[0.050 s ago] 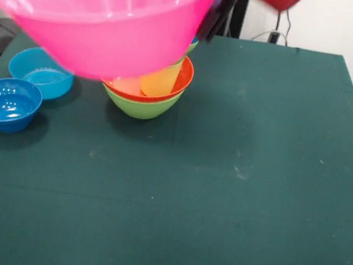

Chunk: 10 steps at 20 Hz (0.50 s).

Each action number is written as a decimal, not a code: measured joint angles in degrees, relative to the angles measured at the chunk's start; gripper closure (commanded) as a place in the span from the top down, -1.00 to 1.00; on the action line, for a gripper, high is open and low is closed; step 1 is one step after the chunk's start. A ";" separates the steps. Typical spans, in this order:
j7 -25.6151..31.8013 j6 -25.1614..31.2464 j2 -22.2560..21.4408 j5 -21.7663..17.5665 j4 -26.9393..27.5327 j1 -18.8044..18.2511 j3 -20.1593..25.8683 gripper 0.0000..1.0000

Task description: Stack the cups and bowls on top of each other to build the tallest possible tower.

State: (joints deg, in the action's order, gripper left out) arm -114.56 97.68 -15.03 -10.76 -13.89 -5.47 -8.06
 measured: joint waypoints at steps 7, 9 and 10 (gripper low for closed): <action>0.00 0.00 -5.83 1.27 -5.02 1.45 -1.75 -1.00; 0.00 -0.12 -8.93 2.39 -9.09 2.15 -2.25 -1.00; 0.00 -0.20 -9.94 2.67 -10.45 2.36 -2.37 -1.00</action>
State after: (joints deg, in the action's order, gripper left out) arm -114.56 97.48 -24.97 -8.09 -24.34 -3.11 -10.42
